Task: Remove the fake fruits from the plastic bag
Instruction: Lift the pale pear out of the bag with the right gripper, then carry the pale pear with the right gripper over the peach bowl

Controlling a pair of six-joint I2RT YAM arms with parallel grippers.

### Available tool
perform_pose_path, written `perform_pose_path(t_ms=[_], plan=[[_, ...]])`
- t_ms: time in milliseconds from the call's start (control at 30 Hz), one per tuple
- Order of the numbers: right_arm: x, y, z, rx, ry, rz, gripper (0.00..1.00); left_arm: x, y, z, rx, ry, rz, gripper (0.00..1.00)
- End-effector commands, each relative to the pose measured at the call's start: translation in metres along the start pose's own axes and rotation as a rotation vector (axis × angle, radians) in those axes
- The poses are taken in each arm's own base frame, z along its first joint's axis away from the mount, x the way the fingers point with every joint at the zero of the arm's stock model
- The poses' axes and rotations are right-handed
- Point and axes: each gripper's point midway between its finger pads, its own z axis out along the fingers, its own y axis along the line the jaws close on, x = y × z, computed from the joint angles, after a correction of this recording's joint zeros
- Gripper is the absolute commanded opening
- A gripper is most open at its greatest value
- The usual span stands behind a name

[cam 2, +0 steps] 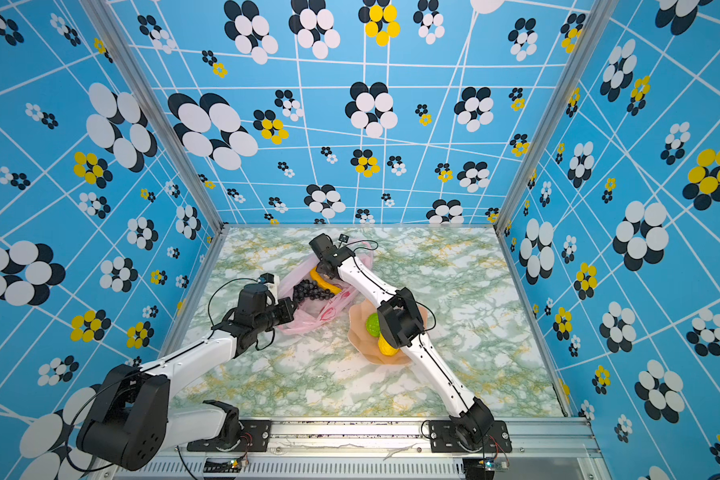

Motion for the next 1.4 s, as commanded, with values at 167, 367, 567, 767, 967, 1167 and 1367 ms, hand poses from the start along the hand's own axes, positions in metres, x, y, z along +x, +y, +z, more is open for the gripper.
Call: perform_pose_path(t_ms=[167, 367, 567, 767, 967, 1167, 1367], plan=[[-0.013, 0.036, -0.054, -0.117, -0.029, -0.091, 0.6, 0.005, 0.009, 0.01, -0.039, 0.042, 0.009, 0.0], [-0.003, 0.039, -0.071, -0.141, 0.005, -0.134, 0.59, 0.003, 0.01, 0.008, -0.047, 0.034, 0.013, 0.0], [0.01, 0.039, -0.094, -0.179, 0.034, -0.191, 0.59, 0.003, 0.011, 0.008, -0.049, 0.032, 0.015, 0.0], [0.024, 0.034, -0.135, -0.226, 0.074, -0.291, 0.59, 0.003, 0.011, 0.008, -0.049, 0.033, 0.015, 0.0], [0.037, 0.012, -0.187, -0.258, 0.085, -0.395, 0.59, 0.003, 0.011, 0.009, -0.047, 0.033, 0.014, 0.0], [0.048, -0.016, -0.225, -0.276, 0.115, -0.441, 0.58, 0.003, 0.01, 0.008, -0.041, 0.032, 0.014, 0.0], [0.06, -0.059, -0.253, -0.221, 0.144, -0.502, 0.58, 0.003, 0.008, 0.007, -0.033, 0.03, 0.015, 0.0]])
